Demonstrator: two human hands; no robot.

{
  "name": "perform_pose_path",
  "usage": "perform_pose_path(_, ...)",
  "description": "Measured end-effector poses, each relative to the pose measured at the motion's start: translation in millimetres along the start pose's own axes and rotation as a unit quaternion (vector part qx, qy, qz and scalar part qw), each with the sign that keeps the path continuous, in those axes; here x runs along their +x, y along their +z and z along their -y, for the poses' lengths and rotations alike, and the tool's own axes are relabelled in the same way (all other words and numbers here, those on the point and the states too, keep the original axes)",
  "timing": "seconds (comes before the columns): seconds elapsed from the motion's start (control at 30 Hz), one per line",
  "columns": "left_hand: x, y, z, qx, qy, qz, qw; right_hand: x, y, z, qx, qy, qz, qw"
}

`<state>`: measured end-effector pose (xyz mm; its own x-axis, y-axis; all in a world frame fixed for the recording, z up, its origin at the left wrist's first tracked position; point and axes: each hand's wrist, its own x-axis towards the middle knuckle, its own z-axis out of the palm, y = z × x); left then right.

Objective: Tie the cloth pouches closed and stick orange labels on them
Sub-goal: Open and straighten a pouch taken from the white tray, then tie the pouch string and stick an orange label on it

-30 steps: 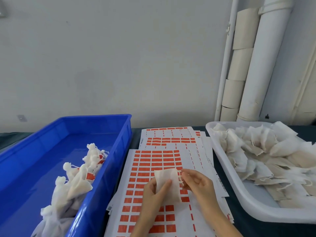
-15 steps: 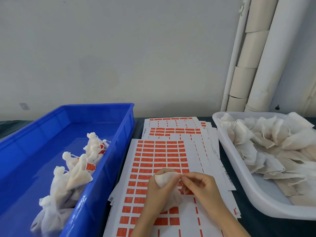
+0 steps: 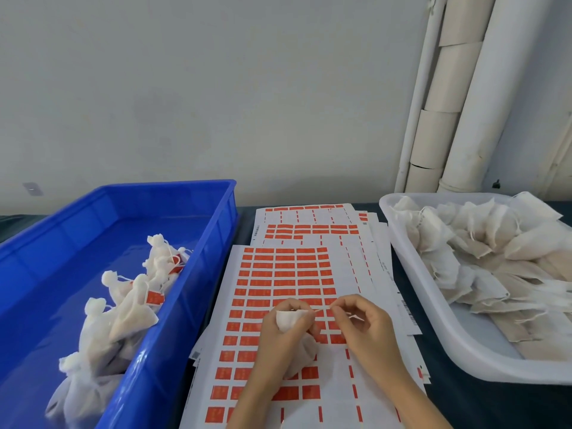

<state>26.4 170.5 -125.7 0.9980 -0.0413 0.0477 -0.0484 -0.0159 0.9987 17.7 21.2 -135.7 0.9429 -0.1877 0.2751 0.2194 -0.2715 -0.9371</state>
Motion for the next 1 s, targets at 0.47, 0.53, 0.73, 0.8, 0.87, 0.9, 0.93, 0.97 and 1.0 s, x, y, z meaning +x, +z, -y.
perform_pose_path(0.47, 1, -3, 0, -0.008, 0.023, 0.012, 1.0, 5, -8, 4, -0.015, -0.005, -0.11, 0.994)
perform_pose_path(0.53, 0, -3, 0, -0.007, 0.024, 0.013, 1.0, 5, -8, 3, -0.018, -0.003, -0.111, 0.994)
perform_pose_path(0.73, -1, -4, 0, -0.005, 0.025, 0.023, 0.999, 3, -8, 2, -0.023, 0.0, -0.119, 0.993)
perform_pose_path(0.8, -1, -6, 0, -0.009, 0.022, 0.026, 0.999, 2, -8, 2, -0.021, 0.004, -0.118, 0.993)
perform_pose_path(0.87, -2, -8, 0, -0.009, 0.023, 0.054, 0.998, 3, -9, 1, -0.013, 0.007, -0.125, 0.992)
perform_pose_path(0.9, -3, -8, -1, -0.01, 0.024, 0.075, 0.997, 4, -10, 1, -0.007, 0.008, -0.132, 0.991)
perform_pose_path(0.93, -5, -8, -2, -0.009, 0.025, 0.095, 0.995, 5, -11, 1, 0.0, 0.01, -0.14, 0.99)
perform_pose_path(0.97, -6, -8, -3, -0.003, 0.027, 0.108, 0.994, 6, -12, 1, 0.008, 0.013, -0.15, 0.989)
perform_pose_path(1.0, -6, -8, -4, 0.008, 0.029, 0.117, 0.993, 7, -13, 1, 0.02, 0.017, -0.159, 0.987)
